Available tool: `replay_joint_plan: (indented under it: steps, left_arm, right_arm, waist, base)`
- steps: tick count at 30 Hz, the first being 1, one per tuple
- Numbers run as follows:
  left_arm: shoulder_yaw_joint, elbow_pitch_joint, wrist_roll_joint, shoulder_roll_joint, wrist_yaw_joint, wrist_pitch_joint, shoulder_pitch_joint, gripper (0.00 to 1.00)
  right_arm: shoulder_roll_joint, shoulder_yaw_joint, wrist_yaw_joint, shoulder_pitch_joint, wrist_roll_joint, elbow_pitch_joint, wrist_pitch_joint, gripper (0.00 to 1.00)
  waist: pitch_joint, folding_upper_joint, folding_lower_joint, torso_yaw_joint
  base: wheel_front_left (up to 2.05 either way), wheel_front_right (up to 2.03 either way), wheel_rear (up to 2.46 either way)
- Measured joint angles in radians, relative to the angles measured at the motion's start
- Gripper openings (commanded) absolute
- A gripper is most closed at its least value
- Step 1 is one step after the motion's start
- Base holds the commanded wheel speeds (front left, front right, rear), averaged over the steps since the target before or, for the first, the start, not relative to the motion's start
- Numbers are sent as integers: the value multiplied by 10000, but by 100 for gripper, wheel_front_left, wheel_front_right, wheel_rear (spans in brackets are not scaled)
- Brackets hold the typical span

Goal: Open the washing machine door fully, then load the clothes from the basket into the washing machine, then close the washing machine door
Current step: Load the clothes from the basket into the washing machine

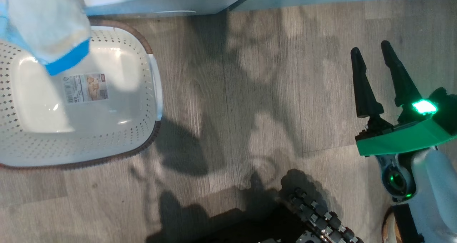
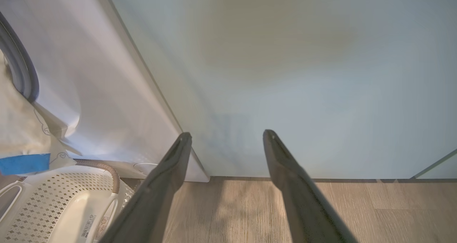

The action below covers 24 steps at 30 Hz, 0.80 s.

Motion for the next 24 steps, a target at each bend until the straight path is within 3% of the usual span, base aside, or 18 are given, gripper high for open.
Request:
replay_joint_plan:
  steps: [9,16,17,19,20,24]
  left_arm:
    - [1064,-1083,533,13,-27,-12,242,0]
    - [918,629,830,-121,-117,23,568,0]
    - [851,913,846,-182,-117,125,560,5]
    - [681,1327,905,-297,-123,253,524,44]
    - [616,1524,913,-328,-123,378,498,100]
    - [364,2040,1026,-410,-138,639,493,100]
  right_arm:
    - [2,-2,0,0,77,-33,0,100]
    - [2,-15,0,0,75,-25,0,100]
    - [2,-29,0,1,75,-23,0,100]
    - [2,-67,0,13,73,-13,0,100]
    - [2,-71,0,22,71,8,0,100]
    - [2,-82,0,35,71,23,0,100]
  waist:
    - [87,0,-1,-66]
    - [-45,0,0,-48]
    - [-83,0,-1,-45]
    - [-155,0,-1,-21]
    - [-196,0,-1,-7]
    - [-333,0,-1,18]
  base:
    - [0,0,0]
    - [0,0,0]
    - [0,0,0]
    - [0,0,0]
    - [0,0,0]
    - [0,0,0]
